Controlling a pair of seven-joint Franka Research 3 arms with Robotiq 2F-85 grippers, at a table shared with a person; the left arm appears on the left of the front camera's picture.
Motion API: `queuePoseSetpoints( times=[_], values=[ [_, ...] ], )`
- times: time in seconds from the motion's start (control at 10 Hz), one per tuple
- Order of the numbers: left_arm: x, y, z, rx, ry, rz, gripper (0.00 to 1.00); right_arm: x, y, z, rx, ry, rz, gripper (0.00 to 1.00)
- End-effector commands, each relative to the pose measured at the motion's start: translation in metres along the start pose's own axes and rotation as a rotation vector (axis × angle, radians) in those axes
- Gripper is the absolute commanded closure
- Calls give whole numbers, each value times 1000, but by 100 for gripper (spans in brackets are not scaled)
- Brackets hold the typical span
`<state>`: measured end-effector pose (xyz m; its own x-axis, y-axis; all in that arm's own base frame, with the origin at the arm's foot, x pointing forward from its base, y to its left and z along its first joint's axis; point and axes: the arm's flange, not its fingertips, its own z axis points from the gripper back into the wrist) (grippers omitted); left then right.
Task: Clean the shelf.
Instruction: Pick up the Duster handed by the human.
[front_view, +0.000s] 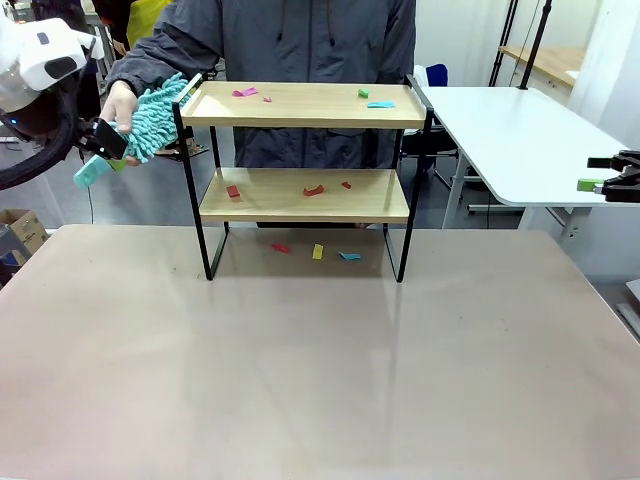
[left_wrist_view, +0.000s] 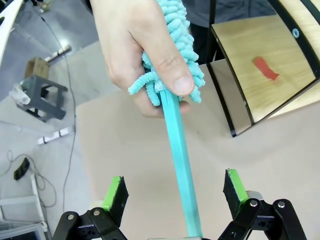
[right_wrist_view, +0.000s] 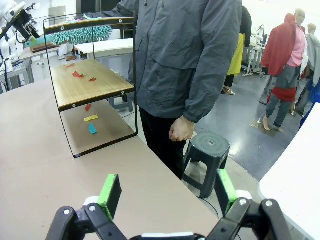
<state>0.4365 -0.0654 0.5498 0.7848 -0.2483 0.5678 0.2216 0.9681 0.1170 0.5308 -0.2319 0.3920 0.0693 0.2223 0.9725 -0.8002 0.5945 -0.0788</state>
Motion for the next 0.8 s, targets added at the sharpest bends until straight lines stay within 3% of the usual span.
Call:
queuePoseSetpoints(
  times=[0.0,0.1,0.2,0.4,0.5,0.7],
  values=[
    [2,0,-2,9,16,7,56,5,-1,-1,-12,15,-9,0],
    [1,-1,-1,13,20,9,57,5,-1,-1,-12,15,-9,0],
    [1,-2,-2,11,20,10,100,5,-1,-1,-12,15,-9,0],
    [2,-3,-2,8,39,2,100,5,-1,-1,-12,15,-9,0],
    [2,-3,-2,12,40,3,84,5,-1,-1,-12,15,-9,0],
    [2,-4,-3,10,46,14,100,5,-1,-1,-12,15,-9,0]
  ],
)
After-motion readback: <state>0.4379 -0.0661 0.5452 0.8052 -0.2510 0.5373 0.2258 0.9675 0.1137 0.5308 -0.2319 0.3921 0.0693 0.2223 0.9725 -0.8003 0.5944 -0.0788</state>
